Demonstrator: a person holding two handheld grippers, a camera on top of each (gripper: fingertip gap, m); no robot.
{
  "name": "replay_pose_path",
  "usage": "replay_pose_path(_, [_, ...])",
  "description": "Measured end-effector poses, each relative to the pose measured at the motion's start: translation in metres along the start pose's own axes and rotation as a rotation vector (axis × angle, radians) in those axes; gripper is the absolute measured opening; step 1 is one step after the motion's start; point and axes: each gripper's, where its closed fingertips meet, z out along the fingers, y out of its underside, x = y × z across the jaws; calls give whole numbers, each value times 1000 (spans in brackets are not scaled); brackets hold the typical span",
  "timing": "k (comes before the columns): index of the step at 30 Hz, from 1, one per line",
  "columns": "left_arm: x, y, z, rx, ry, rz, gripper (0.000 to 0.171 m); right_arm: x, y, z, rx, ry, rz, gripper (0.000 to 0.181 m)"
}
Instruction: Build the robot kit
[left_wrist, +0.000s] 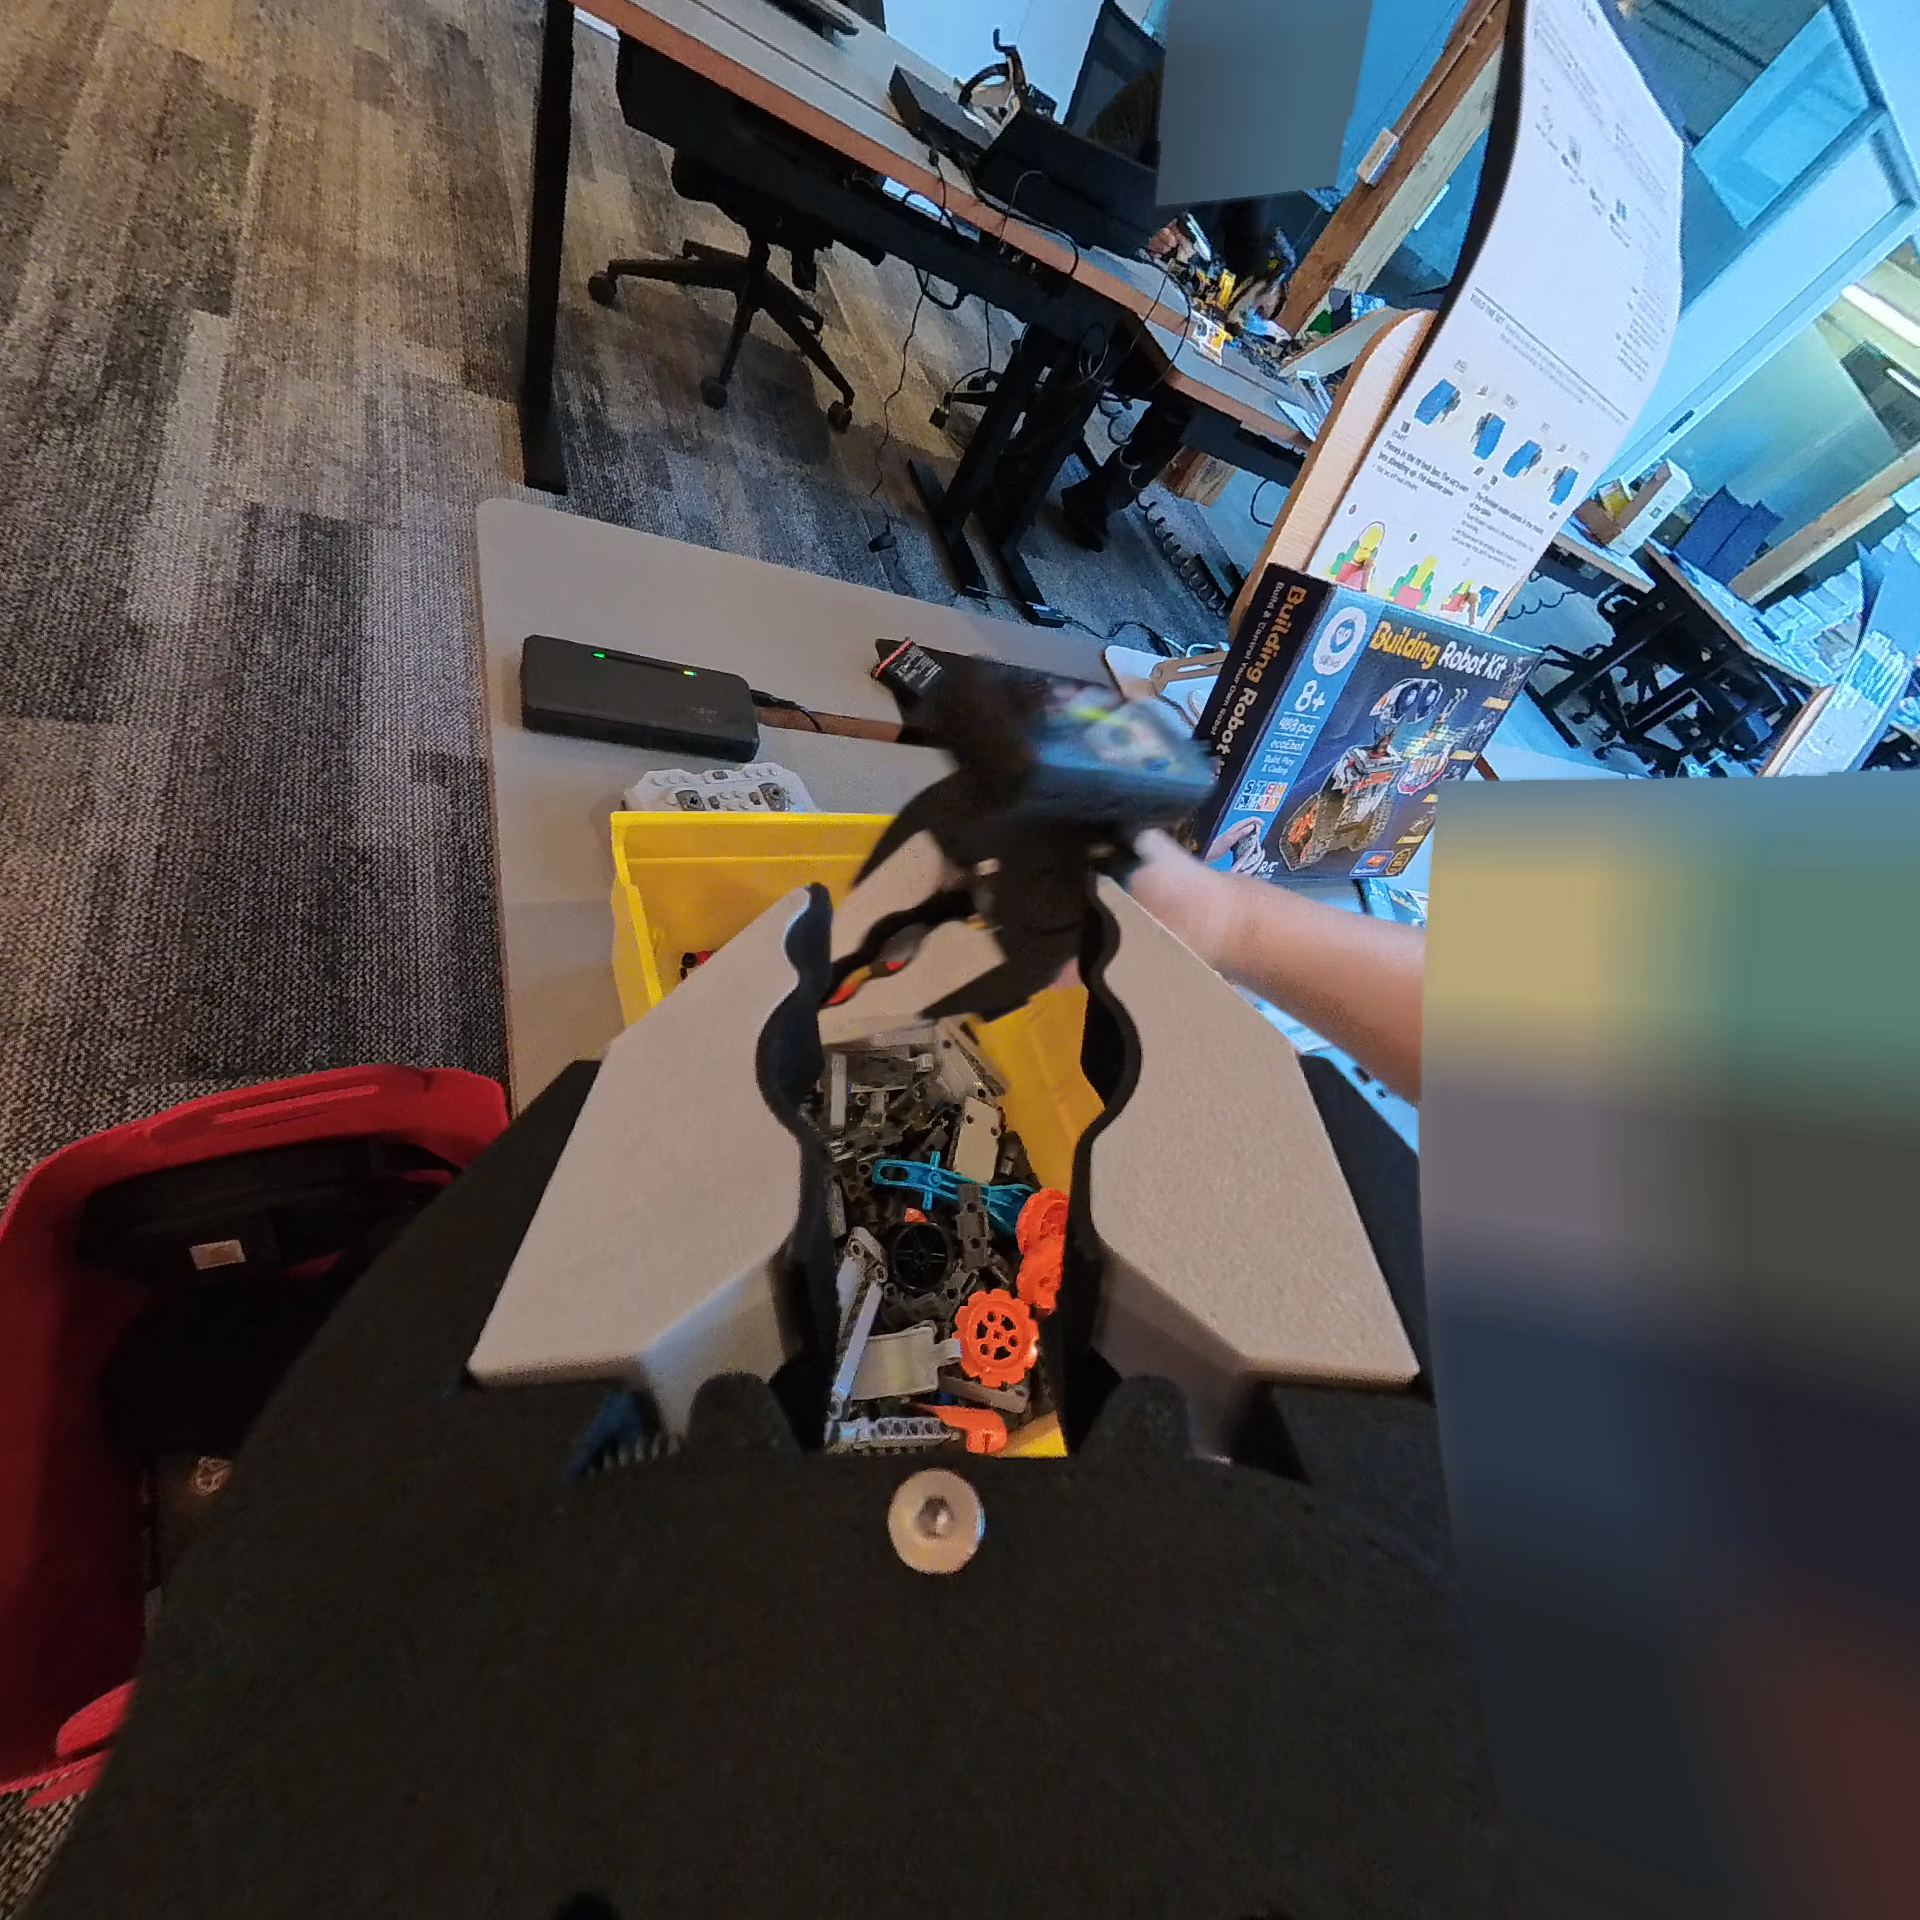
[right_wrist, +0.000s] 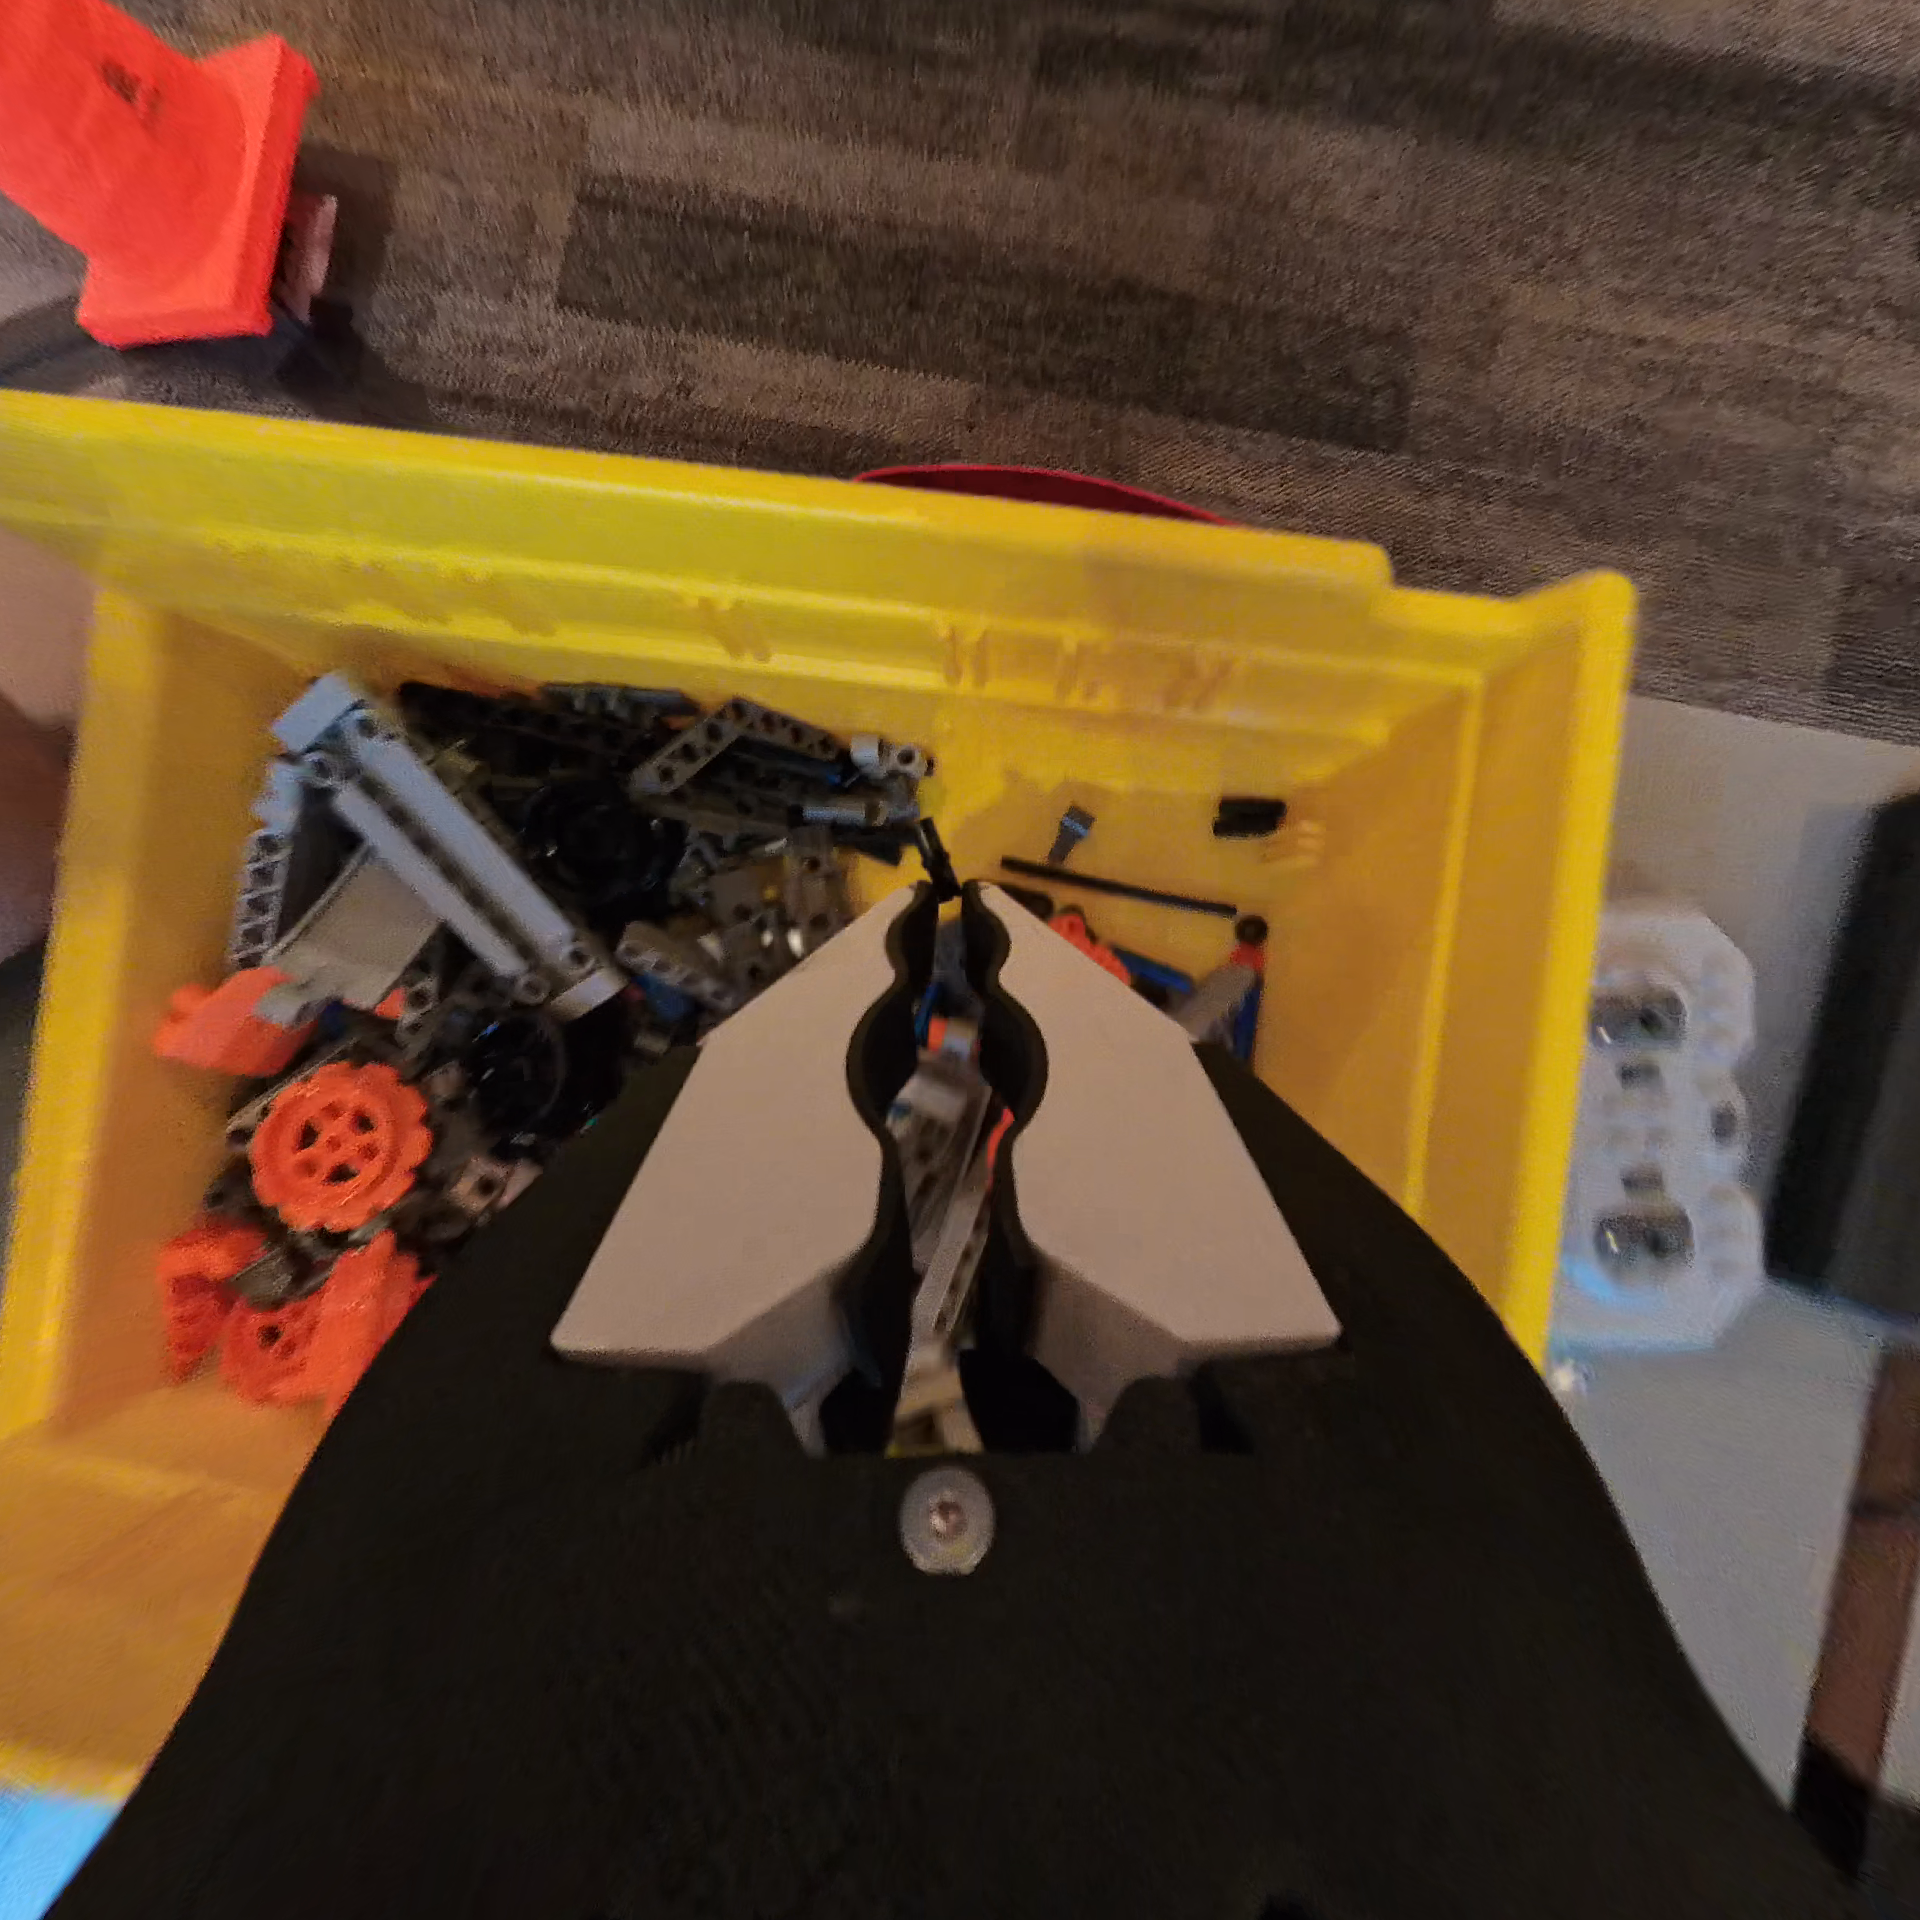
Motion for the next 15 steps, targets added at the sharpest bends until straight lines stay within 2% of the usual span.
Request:
replay_pose_path(4, [-24, 15, 4, -78, -86, -30, 51, -22, 22, -68, 94, 77, 47, 2])
replay_pose_path(8, [-62, 61, 26, -361, -209, -80, 49, -53, 78, -140, 163, 191, 149, 2])
replay_pose_path(12, [-71, 87, 51, -549, -224, -68, 44, -77, 164, -216, 193, 405, 340, 3])
replay_pose_path(15, [-66, 100, 62, -645, -211, -34, 45, -98, 257, -269, 129, 647, 540, 2])
